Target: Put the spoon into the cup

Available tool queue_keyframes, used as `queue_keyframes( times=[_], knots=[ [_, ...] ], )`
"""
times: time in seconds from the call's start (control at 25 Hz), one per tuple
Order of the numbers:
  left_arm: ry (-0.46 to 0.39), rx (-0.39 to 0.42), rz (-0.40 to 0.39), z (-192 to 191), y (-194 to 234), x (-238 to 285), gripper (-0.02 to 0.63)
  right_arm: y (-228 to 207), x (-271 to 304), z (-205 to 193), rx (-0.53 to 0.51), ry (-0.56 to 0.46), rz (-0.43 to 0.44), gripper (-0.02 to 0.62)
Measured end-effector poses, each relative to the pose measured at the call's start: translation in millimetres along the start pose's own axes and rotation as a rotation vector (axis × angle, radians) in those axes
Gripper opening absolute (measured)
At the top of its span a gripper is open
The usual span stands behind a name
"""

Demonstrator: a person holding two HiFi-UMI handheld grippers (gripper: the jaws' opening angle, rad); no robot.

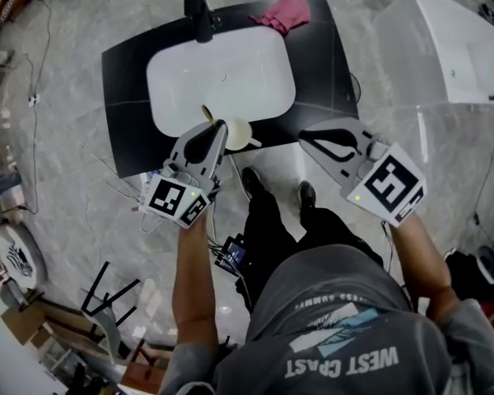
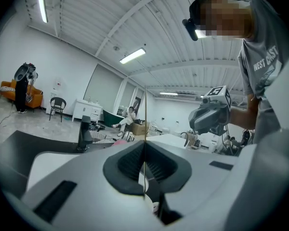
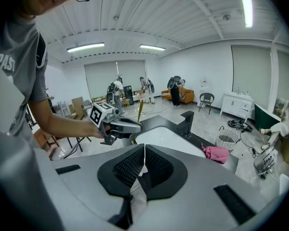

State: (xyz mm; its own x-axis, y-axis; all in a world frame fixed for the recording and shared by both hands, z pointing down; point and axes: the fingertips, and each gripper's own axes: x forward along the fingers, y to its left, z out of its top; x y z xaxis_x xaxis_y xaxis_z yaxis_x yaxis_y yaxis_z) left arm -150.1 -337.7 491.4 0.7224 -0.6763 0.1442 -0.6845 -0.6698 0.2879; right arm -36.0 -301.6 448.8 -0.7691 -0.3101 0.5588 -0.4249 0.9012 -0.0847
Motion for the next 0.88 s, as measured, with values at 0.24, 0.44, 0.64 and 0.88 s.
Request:
queue_keyframes(
  times=[0.24,0.44,0.64,0.88],
  knots=[
    [-0.002,-0.011,-0.01,-13,8,8,0.002,-3,13,-14,0.017,0.024,0.013,0.032],
    [0.014,-0.015,-0.009,-25,14,11,0.002,-5,18,-22,0.036,0.04,0.016,0.032],
    [0.02,-0.021,-0.012,-34,18,12,0.002,-4,22,-28,0.05,0.053,0.016,0.032],
    [0.024,-0.02,-0.029,-45,20,13,0.002,1,26,-31,0.058,0.061,0.017,0.032]
  ],
)
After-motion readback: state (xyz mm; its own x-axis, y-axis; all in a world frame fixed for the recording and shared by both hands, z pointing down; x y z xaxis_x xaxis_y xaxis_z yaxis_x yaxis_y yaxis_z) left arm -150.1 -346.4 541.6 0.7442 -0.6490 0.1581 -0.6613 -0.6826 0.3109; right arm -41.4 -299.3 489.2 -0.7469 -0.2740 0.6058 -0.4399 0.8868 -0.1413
